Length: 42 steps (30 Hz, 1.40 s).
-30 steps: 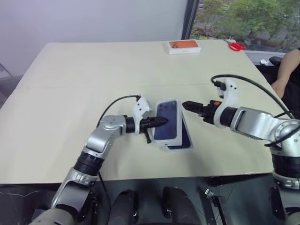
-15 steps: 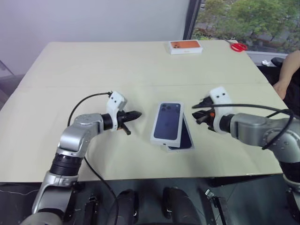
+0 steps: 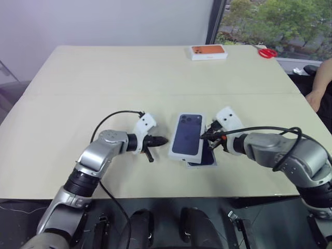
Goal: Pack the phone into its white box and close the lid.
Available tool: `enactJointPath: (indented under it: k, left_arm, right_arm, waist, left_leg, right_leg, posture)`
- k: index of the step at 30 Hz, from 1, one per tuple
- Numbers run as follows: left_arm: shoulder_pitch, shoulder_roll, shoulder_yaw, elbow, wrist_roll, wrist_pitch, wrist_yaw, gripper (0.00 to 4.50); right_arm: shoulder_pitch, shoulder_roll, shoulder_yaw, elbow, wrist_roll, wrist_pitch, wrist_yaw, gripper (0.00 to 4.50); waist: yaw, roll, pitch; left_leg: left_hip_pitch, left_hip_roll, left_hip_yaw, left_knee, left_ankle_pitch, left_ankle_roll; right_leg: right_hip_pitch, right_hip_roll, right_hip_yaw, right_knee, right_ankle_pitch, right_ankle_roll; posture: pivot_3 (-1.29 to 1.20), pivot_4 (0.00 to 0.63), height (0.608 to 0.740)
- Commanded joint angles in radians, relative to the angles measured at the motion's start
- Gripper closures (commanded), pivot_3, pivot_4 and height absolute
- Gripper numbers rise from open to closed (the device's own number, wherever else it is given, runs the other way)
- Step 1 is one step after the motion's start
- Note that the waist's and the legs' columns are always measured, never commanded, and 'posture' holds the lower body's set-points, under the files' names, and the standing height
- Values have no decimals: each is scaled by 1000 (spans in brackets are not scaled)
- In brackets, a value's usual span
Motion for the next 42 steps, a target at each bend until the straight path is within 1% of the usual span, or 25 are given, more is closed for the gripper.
enactJointPath:
  k: [1,10,23,32,42]
  left_arm:
    - [-22,-16,-19,-36,-7,-23,-28,4500]
    - [-15,-31,-33,-95,-35,-5,-77,4500]
    - [-31,-73,-56,-111,-29,-1,-94,4500]
    - [-38,-88,-71,-108,-24,-12,-94,4500]
    - [-39,-92,-76,-117,-26,-11,-102,4500]
  right_arm:
    - [5,16,-27,-55,-35,19,27,4438]
    - [28,32,-59,-112,-83,59,95,4438]
    - [64,25,-84,-177,-135,109,176,4438]
    - [110,18,-89,-215,-171,135,212,4438]
    - [119,25,-100,-224,-203,148,234,4438]
  waist:
    - [0,0,0]
    - [0,0,0]
    - [0,0,0]
    - [0,0,0]
    - [0,0,0]
  left_leg:
    - [0,0,0,0,0,0]
    - [0,0,0,0,0,0]
    - [0,0,0,0,0,0]
    - [0,0,0,0,0,0]
    - [0,0,0,0,0,0]
  right_leg:
    - [0,0,0,0,0,0]
    - [0,0,0,0,0,0]
    - [0,0,-1,0,0,0]
    - [0,0,-1,0,0,0]
    - [0,0,-1,0,0,0]
  posture:
    - [0,150,740]
    - [0,150,740]
    - [0,150,740]
    - [0,150,740]
    - [0,150,740]
